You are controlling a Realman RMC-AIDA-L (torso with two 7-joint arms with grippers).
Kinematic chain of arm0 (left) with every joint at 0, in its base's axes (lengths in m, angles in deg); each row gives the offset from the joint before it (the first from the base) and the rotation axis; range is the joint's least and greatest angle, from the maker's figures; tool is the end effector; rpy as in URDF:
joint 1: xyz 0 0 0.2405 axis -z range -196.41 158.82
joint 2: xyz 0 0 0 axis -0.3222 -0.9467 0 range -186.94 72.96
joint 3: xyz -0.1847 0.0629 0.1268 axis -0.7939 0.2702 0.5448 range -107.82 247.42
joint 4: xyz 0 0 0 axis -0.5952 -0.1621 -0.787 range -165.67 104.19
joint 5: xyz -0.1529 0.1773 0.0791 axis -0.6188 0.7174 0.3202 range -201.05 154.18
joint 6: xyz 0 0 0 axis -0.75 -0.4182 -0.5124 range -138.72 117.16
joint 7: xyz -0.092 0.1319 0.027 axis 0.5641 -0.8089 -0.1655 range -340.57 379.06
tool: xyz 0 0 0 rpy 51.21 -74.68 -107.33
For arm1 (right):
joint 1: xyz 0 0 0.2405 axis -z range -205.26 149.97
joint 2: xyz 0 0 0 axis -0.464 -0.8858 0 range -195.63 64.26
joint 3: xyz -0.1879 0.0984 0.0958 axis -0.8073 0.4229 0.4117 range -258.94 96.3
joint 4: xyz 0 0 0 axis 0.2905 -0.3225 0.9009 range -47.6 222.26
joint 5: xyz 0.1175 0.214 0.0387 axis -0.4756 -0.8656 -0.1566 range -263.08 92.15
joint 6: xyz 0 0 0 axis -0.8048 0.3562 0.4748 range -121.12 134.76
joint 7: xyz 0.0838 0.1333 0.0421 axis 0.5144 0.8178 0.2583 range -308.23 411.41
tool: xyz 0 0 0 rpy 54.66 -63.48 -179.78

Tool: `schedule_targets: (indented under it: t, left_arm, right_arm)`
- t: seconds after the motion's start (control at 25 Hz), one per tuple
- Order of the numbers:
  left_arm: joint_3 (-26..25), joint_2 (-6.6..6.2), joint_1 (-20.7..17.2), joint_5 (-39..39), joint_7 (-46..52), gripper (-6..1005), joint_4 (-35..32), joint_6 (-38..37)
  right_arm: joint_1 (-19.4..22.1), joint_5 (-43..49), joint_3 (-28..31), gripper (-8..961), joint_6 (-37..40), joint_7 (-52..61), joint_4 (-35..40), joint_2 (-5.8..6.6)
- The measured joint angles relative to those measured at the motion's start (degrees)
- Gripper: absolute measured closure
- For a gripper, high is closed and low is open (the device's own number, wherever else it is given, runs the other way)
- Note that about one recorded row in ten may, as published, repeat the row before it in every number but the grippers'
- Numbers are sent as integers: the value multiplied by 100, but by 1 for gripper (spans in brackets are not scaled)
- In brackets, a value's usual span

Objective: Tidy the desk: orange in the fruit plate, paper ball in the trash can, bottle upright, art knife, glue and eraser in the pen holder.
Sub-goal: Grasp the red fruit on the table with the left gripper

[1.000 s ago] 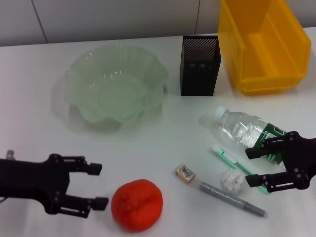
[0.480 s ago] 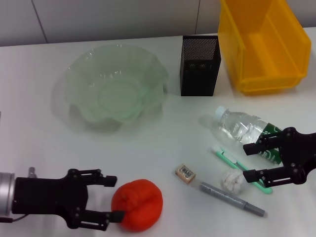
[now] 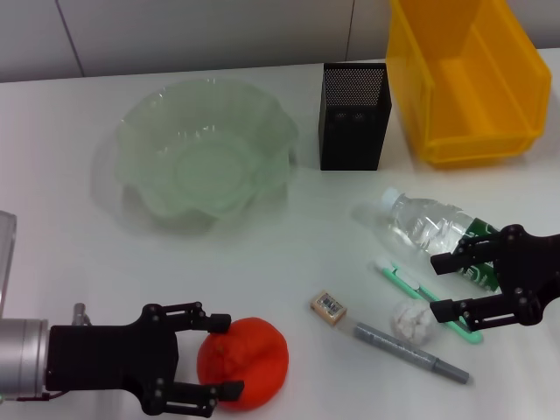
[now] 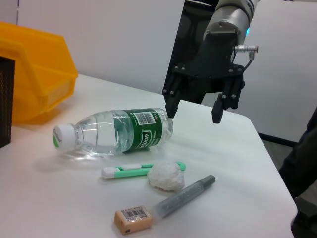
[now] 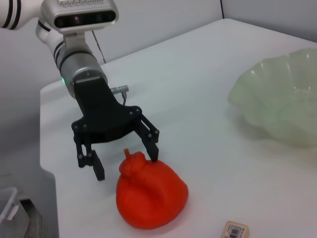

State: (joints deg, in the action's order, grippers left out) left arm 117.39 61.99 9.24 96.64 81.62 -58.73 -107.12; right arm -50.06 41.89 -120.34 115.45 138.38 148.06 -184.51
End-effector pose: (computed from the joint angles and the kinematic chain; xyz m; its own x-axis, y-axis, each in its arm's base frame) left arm -0.2745 0.2833 -0.0582 0.8826 0.2398 0.4044 0.2297 -0.9704 0.0741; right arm 0.2743 0.3010 0.0599 0.8938 -0.3649 -0.2607 -0.3940 -0.9166 -0.0679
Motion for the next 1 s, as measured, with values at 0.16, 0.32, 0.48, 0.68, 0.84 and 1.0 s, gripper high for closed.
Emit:
schedule_targets:
  t: [0.16, 0.32, 0.48, 0.68, 0.84, 1.0]
  left_arm:
    - [10, 8, 21, -38, -233, 162, 200, 151]
    - [15, 6, 61, -83, -445, 165, 363, 326]
    - [18, -1, 66, -78, -490, 336, 396, 369]
    - [22, 2, 48, -79, -651, 527, 439, 440]
    - [22, 7, 51, -85, -658, 603, 471, 550]
    - [20, 12, 51, -121, -687, 679, 493, 665]
  right_arm:
    - [0, 0, 0, 291, -1, 13, 0, -2]
    - [0, 0, 0, 291, -8, 15, 0, -8]
    - [0, 0, 0, 291, -17, 15, 0, -9]
    - [8, 0, 0, 291, -18, 15, 0, -9]
    - [10, 0, 6, 291, -17, 15, 0, -9]
    - [9, -7, 45, 291, -18, 15, -15, -15]
